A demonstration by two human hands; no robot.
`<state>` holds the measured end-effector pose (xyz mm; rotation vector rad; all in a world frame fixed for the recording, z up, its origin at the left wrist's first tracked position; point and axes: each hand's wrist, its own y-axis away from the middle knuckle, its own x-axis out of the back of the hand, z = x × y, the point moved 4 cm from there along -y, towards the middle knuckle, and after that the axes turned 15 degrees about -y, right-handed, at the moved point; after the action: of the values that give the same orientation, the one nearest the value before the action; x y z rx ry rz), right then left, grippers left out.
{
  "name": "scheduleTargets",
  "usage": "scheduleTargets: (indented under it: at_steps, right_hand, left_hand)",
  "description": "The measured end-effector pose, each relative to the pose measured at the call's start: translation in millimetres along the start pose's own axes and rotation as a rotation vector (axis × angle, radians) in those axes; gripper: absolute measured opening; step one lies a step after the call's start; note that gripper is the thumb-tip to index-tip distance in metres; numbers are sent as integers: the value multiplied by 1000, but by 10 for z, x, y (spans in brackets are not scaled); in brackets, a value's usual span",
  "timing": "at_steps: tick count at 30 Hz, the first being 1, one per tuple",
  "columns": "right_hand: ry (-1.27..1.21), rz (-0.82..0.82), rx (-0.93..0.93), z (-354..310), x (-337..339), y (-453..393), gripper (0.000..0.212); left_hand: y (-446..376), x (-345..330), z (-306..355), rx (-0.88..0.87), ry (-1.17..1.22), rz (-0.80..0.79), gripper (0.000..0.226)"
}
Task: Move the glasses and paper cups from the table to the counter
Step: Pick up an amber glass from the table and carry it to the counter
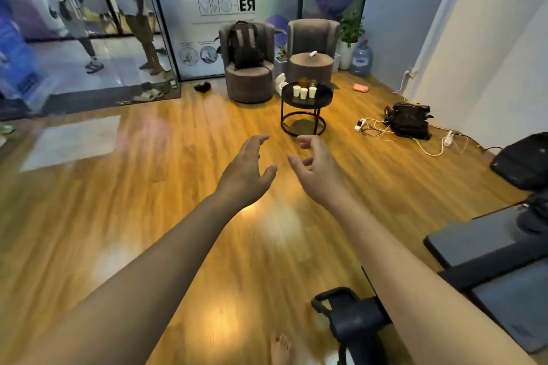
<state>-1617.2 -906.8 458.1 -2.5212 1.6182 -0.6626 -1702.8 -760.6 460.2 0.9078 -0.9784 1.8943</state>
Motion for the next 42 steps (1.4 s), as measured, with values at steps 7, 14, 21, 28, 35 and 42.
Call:
scheduleTargets:
  at_steps: [7, 14, 21, 28, 35, 42]
  right_hand:
    - [-34, 23, 0, 628, -290, -1444, 44]
    - [-31, 55, -28, 1087, -135, -3162, 42]
    - [-9, 42, -132, 1754, 1, -4339, 43]
    - [4, 72, -263, 2669, 20, -5807, 43]
    - [39, 113, -378, 3363, -11, -7625, 45]
    - [22, 136, -455, 4101, -19, -8965, 45]
  left_hand:
    - [-1488, -510, -469, -29, -26, -40, 65]
    - [-3417, -1107, -506, -55, 12, -86, 64]
    - [-4823, -1968, -654, -77, 30, -176, 69]
    - [-6481, -2957, -974, -119, 59, -252, 74]
    - [-8440, -3707, -1357, -120, 37, -405, 73]
    - [-9873, -4383, -1583, -91, 56, -510, 74]
